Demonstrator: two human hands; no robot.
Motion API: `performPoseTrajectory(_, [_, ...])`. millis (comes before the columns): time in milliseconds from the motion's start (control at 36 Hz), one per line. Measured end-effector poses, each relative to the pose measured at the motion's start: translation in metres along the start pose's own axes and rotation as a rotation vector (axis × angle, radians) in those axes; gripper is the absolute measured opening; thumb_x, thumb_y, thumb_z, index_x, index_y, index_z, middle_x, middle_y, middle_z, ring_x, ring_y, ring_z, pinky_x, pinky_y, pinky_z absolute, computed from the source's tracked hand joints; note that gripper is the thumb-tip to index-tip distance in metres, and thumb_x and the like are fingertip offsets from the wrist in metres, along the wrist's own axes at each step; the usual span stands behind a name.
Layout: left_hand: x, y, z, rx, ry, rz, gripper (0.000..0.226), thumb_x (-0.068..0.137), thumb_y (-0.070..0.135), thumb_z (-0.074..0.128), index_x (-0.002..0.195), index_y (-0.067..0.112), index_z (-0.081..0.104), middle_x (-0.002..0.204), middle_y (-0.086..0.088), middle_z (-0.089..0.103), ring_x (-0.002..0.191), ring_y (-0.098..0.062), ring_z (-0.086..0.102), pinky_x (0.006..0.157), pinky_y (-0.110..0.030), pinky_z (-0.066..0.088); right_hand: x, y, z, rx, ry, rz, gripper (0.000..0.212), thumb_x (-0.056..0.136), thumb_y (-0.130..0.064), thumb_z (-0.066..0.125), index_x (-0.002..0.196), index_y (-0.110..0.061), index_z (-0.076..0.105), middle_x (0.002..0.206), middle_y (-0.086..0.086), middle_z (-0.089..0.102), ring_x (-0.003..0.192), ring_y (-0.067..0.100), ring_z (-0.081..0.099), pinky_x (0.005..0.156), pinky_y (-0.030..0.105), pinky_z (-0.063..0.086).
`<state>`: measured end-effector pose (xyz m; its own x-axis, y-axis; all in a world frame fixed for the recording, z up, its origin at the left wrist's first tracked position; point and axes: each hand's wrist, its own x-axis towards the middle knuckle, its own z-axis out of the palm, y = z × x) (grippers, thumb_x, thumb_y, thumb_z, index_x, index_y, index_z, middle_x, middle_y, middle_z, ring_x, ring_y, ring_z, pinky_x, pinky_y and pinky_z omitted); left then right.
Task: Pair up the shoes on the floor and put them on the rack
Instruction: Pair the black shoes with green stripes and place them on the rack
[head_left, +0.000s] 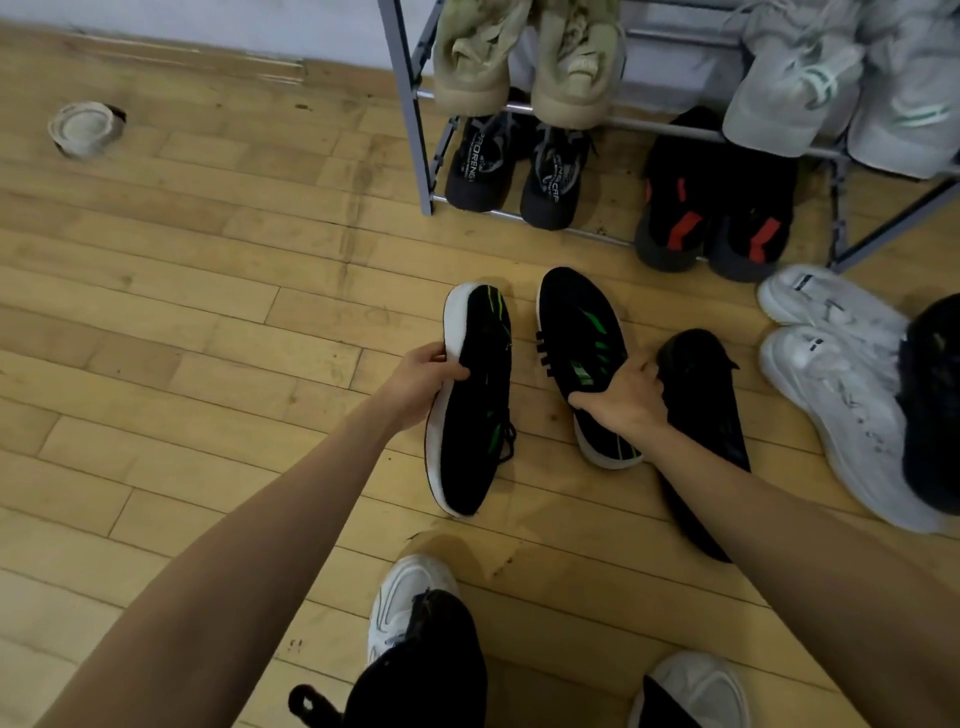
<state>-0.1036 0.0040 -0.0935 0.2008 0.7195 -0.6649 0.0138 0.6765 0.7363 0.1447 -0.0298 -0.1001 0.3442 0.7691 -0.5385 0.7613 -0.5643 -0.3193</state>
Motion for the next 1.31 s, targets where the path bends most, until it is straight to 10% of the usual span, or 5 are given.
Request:
performPoseTrajectory(167, [0.0,-0.019,0.004,-0.07,0.243,-0.1,0.033,0.091,-0.008,0.045,0.123,-0.005,0.052,0.111,-0.016,0.064,0.095,-0.028,0.065,0.078,-0.035,0.055,-0.002,0.0,0.003,-0.003,-0.02,-0.031,0.112,0.072,-0.048,0.073,0.146,-0.003,0.002,0.148,0.022,0.019,0.136,0.039,0.024,0.105,0.046,0.036])
performPoseTrajectory(389, [-0.007,-0.002,0.007,1.45,0.482,0.253,0.067,0.087,0.008,0.049,0.146,0.007,0.018,0.149,-0.02,0.019,0.133,-0.041,0.021,0.11,-0.048,0.024,-0.001,-0.003,0.007,-0.042,-0.044,-0.039,0.1,0.076,-0.049,0.069,0.145,-0.006,0.01,0.147,0.021,0.022,0.133,0.038,0.031,0.101,0.049,0.042])
performPoseTrajectory(583, [0.014,0.006,-0.005,2.186,0.074,0.445,0.09,0.089,0.029,0.059,0.151,0.016,-0.006,0.158,-0.017,-0.002,0.147,-0.036,-0.004,0.114,-0.06,0.0,0.002,-0.001,0.009,-0.015,-0.034,-0.023,0.103,0.072,-0.048,0.071,0.144,-0.006,0.01,0.145,0.02,0.022,0.133,0.038,0.028,0.1,0.046,0.04])
performPoseTrajectory(889, [0.03,0.016,-0.015,2.351,-0.028,0.639,0.074,0.086,0.043,0.057,0.145,0.015,0.024,0.155,-0.013,0.021,0.148,-0.03,0.006,0.114,-0.06,-0.007,0.006,0.003,0.005,-0.012,-0.026,-0.039,0.115,0.063,-0.046,0.079,0.144,-0.01,0.005,0.143,0.021,0.028,0.132,0.037,0.029,0.099,0.046,0.039])
performPoseTrajectory(1306, [0.012,-0.035,-0.012,1.377,0.555,0.103,0.093,0.072,0.075,0.048,0.124,-0.002,0.039,0.115,-0.018,0.05,0.106,-0.032,0.051,0.086,-0.038,0.043,-0.002,-0.006,0.002,0.152,0.079,0.045,0.097,0.073,-0.048,0.072,0.141,-0.011,0.014,0.142,0.018,0.031,0.128,0.037,0.039,0.096,0.048,0.046])
